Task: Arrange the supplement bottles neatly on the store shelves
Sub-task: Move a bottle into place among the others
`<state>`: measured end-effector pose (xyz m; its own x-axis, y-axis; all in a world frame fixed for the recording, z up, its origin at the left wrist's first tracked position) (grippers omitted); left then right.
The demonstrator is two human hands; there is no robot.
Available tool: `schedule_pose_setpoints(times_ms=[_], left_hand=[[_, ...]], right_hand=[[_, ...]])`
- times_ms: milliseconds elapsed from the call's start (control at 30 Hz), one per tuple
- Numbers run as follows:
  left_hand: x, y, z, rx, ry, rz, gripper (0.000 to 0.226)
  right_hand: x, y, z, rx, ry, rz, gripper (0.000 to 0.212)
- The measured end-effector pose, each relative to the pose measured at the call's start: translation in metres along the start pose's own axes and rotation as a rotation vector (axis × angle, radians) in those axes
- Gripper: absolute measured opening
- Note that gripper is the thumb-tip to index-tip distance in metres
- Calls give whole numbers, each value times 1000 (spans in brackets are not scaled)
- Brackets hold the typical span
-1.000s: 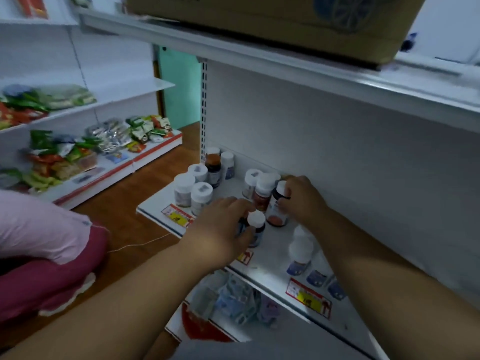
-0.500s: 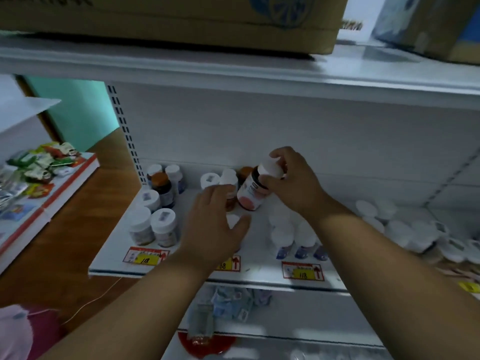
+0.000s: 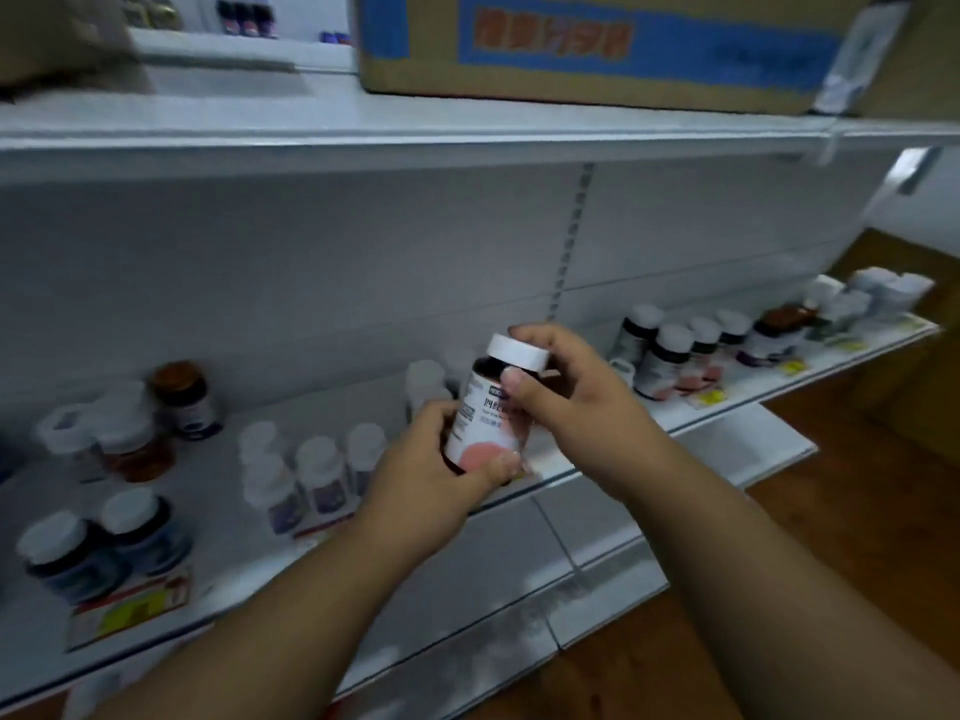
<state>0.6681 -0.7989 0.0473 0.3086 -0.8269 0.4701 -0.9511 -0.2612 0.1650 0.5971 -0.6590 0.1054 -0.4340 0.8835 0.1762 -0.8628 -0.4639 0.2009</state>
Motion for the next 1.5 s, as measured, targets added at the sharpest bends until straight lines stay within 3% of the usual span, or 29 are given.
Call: schedule_pose_setpoints(times_ms=[233, 400, 600, 733, 1033, 1233, 1400, 1500], left_hand=[[-154, 18, -78, -52, 29, 116, 58], [-223, 31, -114, -117, -23, 181, 64], [-254, 78, -119, -159, 24, 130, 61], [-279, 121, -127, -164, 18, 230, 56], [-323, 198, -131, -112, -69, 249, 53], [-332, 233, -141, -143, 195, 52, 45], [-331, 257, -122, -32, 610, -200, 93], [-346, 260, -112, 47, 822, -146, 110]], right_hand=[[164, -38, -21, -19, -72, -120, 35], [243, -45, -37, -25, -48, -151, 31], [296, -5, -60, -44, 23, -195, 28], [318, 28, -70, -21, 12, -210, 23], [379, 95, -87, -76, -7, -11, 34], [401, 161, -99, -10, -56, 207, 42], [409, 219, -101, 187, -246, 243, 50], [403, 242, -117, 230, -320, 318, 60]])
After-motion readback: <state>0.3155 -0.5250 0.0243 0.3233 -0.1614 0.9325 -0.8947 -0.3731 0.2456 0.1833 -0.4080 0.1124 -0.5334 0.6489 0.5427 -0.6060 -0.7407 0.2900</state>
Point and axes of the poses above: each hand's wrist, its own y-axis towards the middle knuckle, its own x-axis out of the back of the hand, z = x × y, the point moved 5 cm from there along y, towards the middle knuckle, and after that the axes turned 5 degrees about y, right-handed, at the moved point
